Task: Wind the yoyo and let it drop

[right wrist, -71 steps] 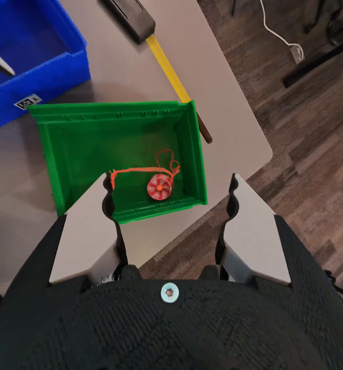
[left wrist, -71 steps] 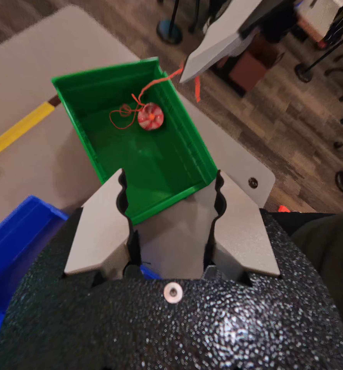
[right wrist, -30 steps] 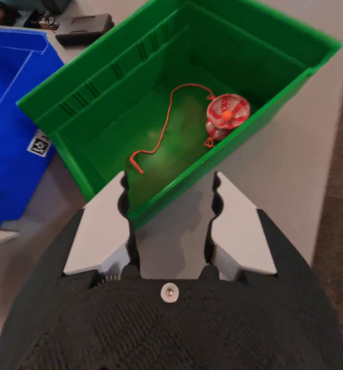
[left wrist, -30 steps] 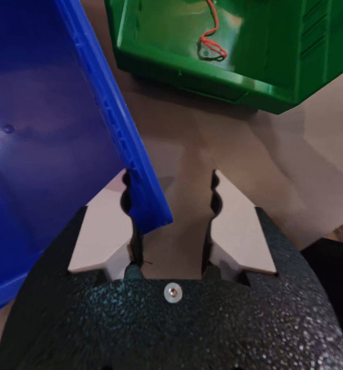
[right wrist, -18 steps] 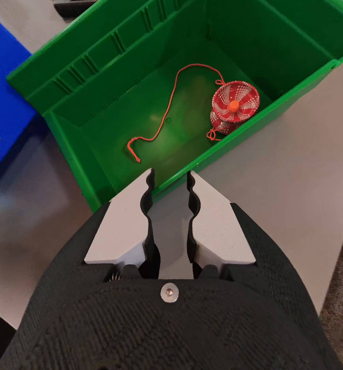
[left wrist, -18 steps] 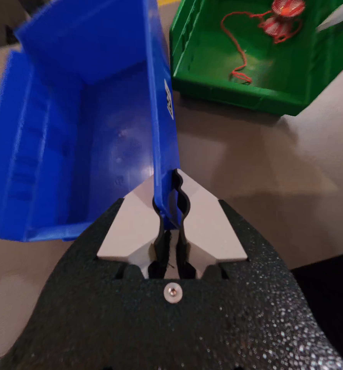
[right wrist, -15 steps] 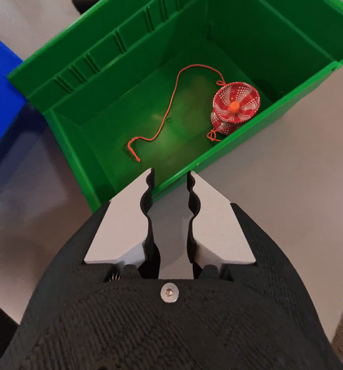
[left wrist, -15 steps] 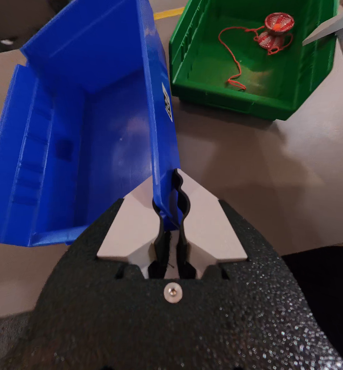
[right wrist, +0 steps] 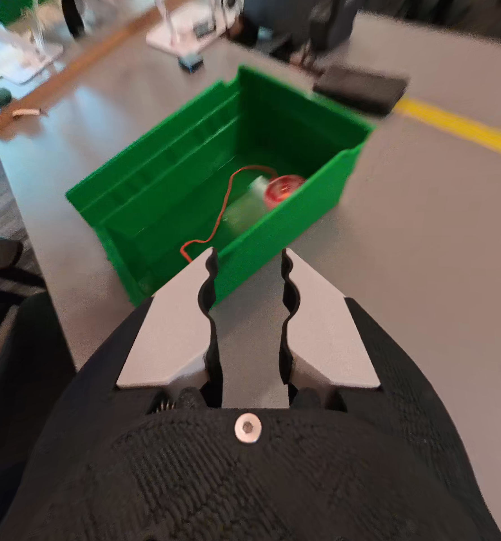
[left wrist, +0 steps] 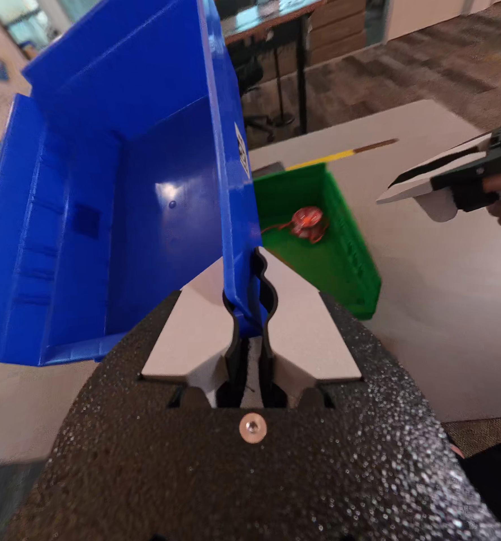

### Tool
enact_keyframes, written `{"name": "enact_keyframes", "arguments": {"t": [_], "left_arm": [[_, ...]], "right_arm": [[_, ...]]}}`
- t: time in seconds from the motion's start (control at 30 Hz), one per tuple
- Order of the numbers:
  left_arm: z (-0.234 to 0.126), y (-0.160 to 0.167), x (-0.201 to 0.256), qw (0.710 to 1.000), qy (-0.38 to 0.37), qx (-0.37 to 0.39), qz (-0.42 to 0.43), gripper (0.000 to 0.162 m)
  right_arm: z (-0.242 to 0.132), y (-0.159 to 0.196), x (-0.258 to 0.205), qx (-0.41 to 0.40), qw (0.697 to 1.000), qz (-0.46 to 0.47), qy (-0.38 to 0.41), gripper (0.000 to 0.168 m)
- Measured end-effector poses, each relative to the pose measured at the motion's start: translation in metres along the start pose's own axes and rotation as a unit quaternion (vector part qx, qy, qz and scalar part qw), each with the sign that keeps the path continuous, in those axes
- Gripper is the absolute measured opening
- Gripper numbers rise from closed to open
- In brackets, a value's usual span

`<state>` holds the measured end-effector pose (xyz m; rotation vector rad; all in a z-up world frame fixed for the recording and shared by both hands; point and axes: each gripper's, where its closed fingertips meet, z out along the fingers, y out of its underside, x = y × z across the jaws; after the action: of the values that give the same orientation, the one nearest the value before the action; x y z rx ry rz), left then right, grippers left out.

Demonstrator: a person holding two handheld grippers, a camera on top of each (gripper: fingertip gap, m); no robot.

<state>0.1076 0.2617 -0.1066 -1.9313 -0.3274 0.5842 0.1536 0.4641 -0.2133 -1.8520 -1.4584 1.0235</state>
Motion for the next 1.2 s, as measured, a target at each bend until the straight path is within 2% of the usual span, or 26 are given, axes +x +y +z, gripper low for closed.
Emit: {"name": "enact_keyframes", "arguments": {"t": [0.1,0.2,0.37,0.47,0.53,0.67,0.73,0.8,0.87,0.9,0.93,1.0,1.07,1.13,1.2], "left_arm": [[0.017,-0.038,0.042,0.996,0.077,0.038,0.024,0.002],[0.042,-0.058,0.108,0.98,0.189,0.049,0.038,0.003],[0.067,-0.054,0.225,0.929,0.344,0.019,0.136,0.005],[0.081,-0.045,0.276,0.904,0.394,0.002,0.168,0.008],[0.098,-0.033,0.298,0.899,0.402,-0.024,0.172,0.008],[0.156,0.016,0.307,0.907,0.349,-0.123,0.201,0.005],[0.171,0.025,0.309,0.915,0.328,-0.128,0.196,0.002],[0.176,0.026,0.314,0.92,0.325,-0.143,0.165,0.002],[0.176,0.03,0.328,0.918,0.345,-0.17,0.096,0.003],[0.169,0.031,0.341,0.907,0.373,-0.189,0.059,0.009],[0.155,0.032,0.358,0.884,0.421,-0.202,0.034,0.028],[0.13,0.023,0.378,0.852,0.489,-0.185,0.017,0.054],[0.109,0.001,0.379,0.836,0.532,-0.129,0.031,0.058],[0.104,-0.023,0.352,0.853,0.514,-0.054,0.079,0.063],[0.113,-0.046,0.298,0.892,0.439,0.02,0.104,0.063]], "right_arm": [[-0.055,-0.006,0.036,0.071,0.996,-0.017,0.047,0.043],[-0.127,-0.002,0.079,0.112,0.986,-0.024,0.118,0.043],[-0.242,0.006,0.131,0.19,0.955,0.029,0.225,0.043],[-0.285,0.018,0.144,0.22,0.935,0.062,0.271,0.04],[-0.3,0.027,0.144,0.227,0.928,0.068,0.287,0.035],[-0.311,0.05,0.136,0.209,0.925,0.063,0.312,0.033],[-0.315,0.059,0.131,0.199,0.922,0.054,0.326,0.033],[-0.318,0.068,0.126,0.189,0.923,0.049,0.332,0.033],[-0.32,0.073,0.121,0.185,0.924,0.053,0.331,0.033],[-0.321,0.075,0.121,0.185,0.923,0.059,0.332,0.033],[-0.323,0.077,0.12,0.185,0.923,0.066,0.331,0.033],[-0.324,0.079,0.121,0.186,0.923,0.077,0.329,0.033],[-0.325,0.077,0.12,0.189,0.921,0.08,0.33,0.034],[-0.328,0.075,0.12,0.191,0.919,0.079,0.335,0.034],[-0.327,0.074,0.118,0.191,0.92,0.08,0.332,0.034]]}}
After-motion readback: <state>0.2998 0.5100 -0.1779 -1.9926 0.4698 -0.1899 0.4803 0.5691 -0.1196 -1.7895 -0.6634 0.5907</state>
